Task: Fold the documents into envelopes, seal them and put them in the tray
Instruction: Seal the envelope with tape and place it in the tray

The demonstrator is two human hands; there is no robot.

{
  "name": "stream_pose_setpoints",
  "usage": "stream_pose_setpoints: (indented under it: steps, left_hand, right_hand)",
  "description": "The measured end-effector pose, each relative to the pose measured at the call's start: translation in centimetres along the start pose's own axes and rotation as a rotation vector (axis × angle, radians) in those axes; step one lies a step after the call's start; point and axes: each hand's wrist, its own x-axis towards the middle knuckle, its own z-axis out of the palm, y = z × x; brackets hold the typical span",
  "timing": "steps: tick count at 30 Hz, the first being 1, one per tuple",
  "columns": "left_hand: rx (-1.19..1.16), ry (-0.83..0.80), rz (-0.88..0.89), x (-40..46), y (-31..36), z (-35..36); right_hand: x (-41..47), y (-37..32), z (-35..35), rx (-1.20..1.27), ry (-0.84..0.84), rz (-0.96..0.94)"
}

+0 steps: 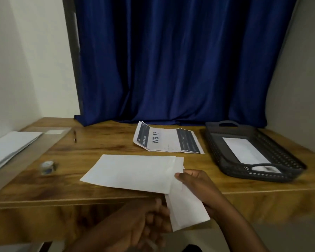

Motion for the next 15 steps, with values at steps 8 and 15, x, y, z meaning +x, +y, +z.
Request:
stream_pose_setpoints:
  steps: [8,15]
  left_hand:
    - [1.274,0.448,0.783,2.2,4.1,-4.5]
    - [1.484,0.456,0.869,7.0,4.7,-6.8]
  right_hand:
    - [1.5,-0.7,-0.6,-0.092,-0.013,0.004]
    - [2.3,-1.6,1.4,-0.114,-0.038,-0.114]
